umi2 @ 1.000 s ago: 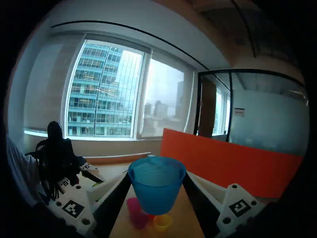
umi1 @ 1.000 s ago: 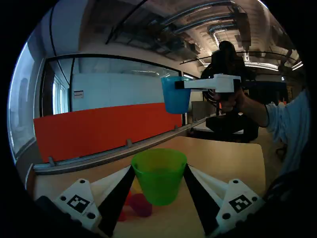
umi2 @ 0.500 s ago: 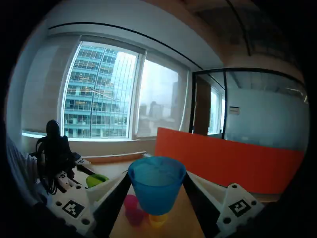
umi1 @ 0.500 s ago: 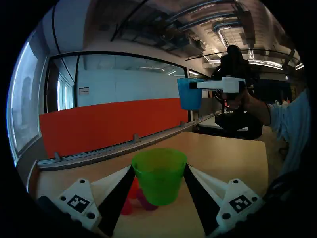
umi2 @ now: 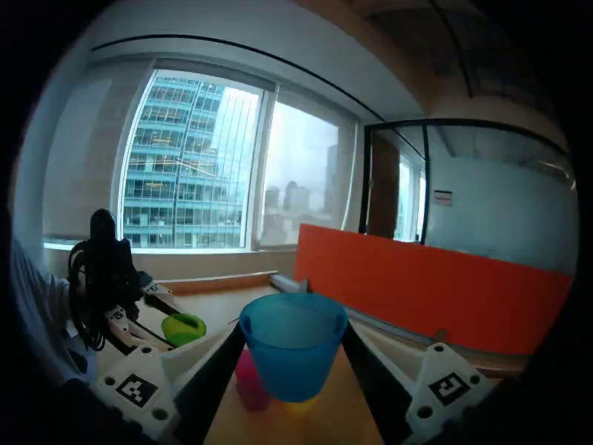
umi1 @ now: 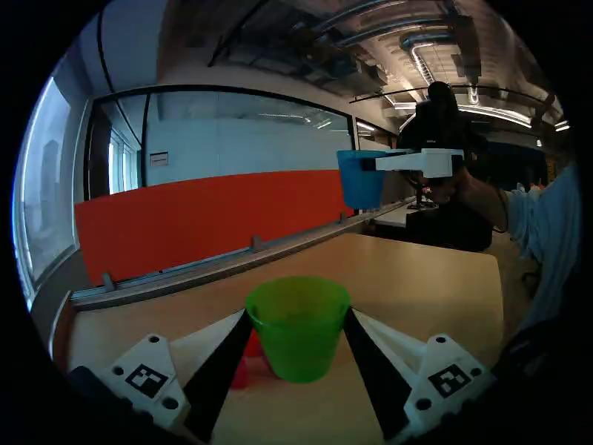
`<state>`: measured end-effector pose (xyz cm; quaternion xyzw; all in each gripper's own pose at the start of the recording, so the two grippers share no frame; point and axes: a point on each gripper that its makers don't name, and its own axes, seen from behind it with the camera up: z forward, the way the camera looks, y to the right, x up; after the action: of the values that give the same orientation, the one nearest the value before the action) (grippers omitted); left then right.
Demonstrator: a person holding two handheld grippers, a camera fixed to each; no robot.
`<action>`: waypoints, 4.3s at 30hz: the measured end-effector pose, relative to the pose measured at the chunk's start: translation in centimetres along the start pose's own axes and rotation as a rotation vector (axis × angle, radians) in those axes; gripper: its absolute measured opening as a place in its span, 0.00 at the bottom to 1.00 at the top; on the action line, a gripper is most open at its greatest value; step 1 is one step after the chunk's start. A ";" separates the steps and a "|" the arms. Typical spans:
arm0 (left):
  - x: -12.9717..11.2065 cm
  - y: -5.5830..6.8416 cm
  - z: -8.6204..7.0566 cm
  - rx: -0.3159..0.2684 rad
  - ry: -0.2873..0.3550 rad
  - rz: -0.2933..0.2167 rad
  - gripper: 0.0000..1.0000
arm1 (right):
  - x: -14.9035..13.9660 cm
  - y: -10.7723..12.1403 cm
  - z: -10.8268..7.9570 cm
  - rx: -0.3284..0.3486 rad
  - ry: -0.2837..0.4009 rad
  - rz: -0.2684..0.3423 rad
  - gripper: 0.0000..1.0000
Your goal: Pour water
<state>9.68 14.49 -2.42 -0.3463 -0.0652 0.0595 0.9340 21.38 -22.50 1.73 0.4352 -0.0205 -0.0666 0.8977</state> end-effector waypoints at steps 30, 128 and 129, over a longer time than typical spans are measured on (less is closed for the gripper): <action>-8.7 0.2 0.8 -0.045 -0.239 0.019 0.86 | -11.9 -1.3 0.6 0.043 -0.224 -0.015 0.92; -17.6 0.3 -2.1 -0.065 -0.504 -0.047 1.00 | -29.8 -4.2 -0.2 0.082 -0.557 0.038 0.92; -17.6 0.4 -2.1 -0.065 -0.504 -0.046 1.00 | -29.8 -4.2 -0.3 0.082 -0.558 0.040 0.92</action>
<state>-7.28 10.67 -5.65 -0.3488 -0.3056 0.1205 0.8777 -8.55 -20.77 -1.08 0.4353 -0.2779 -0.1653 0.8402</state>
